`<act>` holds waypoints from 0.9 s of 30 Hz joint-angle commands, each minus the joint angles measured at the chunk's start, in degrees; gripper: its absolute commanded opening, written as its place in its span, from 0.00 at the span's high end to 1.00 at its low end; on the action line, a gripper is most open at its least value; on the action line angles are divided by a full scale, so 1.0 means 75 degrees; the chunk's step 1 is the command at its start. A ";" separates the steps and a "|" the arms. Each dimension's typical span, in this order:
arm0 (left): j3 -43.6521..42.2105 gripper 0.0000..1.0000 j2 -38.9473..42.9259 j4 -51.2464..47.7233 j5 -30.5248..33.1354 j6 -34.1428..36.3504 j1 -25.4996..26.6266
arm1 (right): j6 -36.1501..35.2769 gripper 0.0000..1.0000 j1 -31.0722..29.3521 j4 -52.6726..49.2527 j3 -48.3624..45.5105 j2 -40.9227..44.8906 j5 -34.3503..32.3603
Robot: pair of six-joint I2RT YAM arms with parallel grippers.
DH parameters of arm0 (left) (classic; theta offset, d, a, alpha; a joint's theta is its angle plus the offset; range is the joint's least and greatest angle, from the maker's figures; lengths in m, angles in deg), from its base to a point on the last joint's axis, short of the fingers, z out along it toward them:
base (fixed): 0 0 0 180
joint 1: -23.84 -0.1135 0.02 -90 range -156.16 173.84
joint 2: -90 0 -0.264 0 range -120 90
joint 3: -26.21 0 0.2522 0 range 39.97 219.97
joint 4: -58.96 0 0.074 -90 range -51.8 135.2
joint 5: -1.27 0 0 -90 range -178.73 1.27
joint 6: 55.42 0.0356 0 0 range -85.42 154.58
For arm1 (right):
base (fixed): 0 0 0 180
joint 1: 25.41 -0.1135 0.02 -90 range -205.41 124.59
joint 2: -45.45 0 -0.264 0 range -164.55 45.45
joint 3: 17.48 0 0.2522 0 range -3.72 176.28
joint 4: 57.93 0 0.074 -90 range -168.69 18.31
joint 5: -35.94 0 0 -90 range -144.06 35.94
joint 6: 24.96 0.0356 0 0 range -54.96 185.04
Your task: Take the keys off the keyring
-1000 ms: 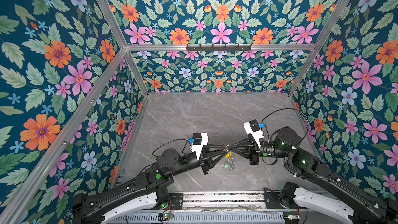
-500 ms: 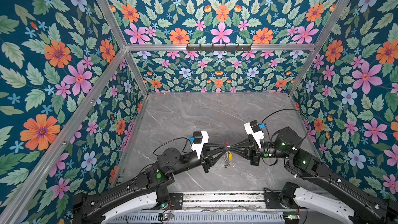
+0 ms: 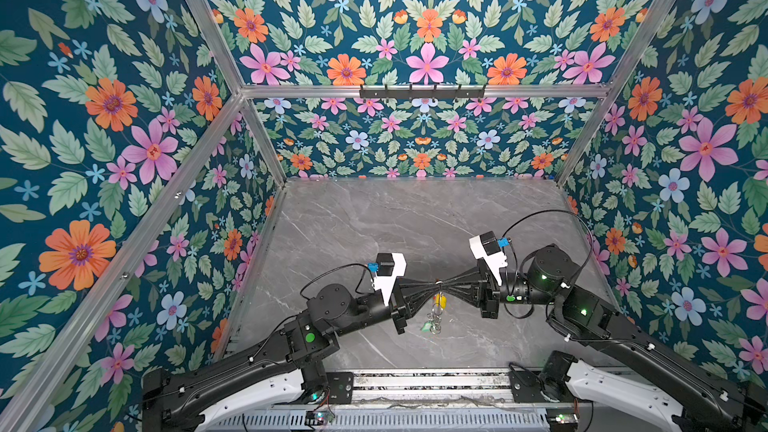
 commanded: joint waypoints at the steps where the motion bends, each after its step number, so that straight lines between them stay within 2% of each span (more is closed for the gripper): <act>1: 0.0008 0.99 0.0026 0.0303 -0.0075 0.0010 -0.0012 | 0.0067 1.00 -0.0014 0.0416 0.0009 0.0018 -0.0002; 7: 0.0140 1.00 0.0010 0.0127 -0.0034 -0.0016 -0.0011 | 0.0046 0.99 -0.0018 0.0243 0.0032 0.0092 -0.0220; 12: 0.0806 1.00 -0.0224 -0.1084 0.0217 -0.0059 -0.0007 | -0.0172 0.64 -0.0018 -0.0477 0.0056 0.0493 -0.0983; 15: 0.1094 1.00 -0.0475 -0.1546 0.0249 -0.0157 -0.0012 | -0.0178 0.55 -0.0021 -0.0579 -0.0112 0.0788 -0.1430; 27: 0.1890 1.00 -0.1054 -0.2460 0.0536 -0.0570 -0.0005 | -0.0099 0.53 -0.0015 -0.1064 -0.0391 0.1242 -0.2314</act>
